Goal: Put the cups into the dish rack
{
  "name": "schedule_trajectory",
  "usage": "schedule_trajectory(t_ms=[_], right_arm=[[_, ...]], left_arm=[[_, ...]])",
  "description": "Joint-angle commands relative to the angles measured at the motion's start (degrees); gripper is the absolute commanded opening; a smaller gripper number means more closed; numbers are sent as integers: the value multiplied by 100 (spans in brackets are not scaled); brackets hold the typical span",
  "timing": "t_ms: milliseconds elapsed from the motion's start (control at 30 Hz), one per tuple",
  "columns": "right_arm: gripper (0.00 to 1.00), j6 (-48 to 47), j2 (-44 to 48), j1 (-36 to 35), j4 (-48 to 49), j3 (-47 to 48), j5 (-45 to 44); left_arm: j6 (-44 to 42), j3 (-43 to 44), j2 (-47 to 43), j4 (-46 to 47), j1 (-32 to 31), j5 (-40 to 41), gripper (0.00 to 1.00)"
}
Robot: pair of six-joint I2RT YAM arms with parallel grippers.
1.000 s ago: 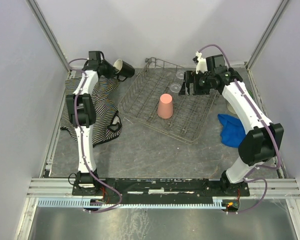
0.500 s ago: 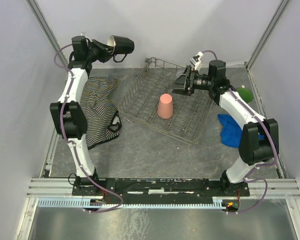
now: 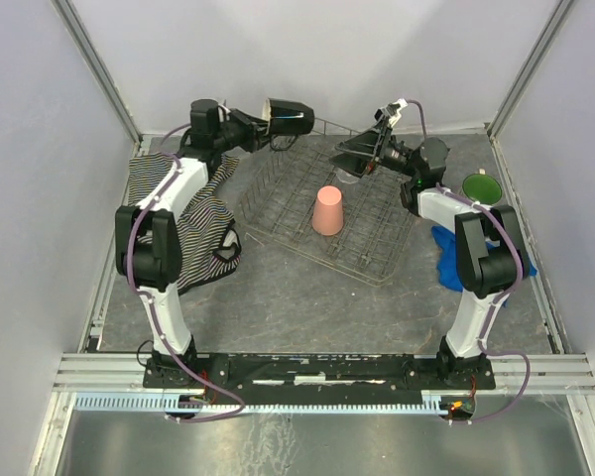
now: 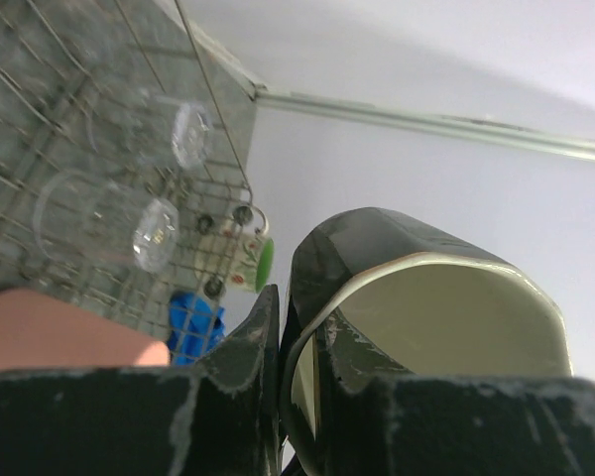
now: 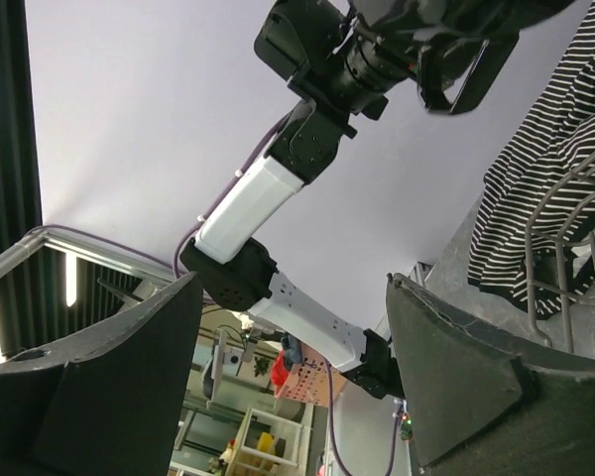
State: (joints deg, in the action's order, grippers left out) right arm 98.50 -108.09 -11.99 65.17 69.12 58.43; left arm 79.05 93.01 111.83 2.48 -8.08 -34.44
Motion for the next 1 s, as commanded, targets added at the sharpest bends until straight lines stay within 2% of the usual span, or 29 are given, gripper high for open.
schedule_trajectory(t_ms=[0,100,233,367,767,967], right_arm=[[82,5,294,-27,530,-34,86],[83,-469,421,-49,-119,-95,130],[82,-485,380,-57,2,-164,37],[82,-784,417,-63,-178,-282,-90],[79,-1116,407,-118,-412,-195,-504],[72,-1053,395,-145,-234,-208,-685]], left_arm=[[988,110,-642,1131,-280,-86,3],[1323,75,-651,1235,-503,-11,3],[2011,-225,-684,1719,-816,127,3],[2246,-291,-712,1772,-1064,222,3],[2165,-424,-828,1758,-1546,470,3],[2084,-522,-893,1801,-1728,587,3]])
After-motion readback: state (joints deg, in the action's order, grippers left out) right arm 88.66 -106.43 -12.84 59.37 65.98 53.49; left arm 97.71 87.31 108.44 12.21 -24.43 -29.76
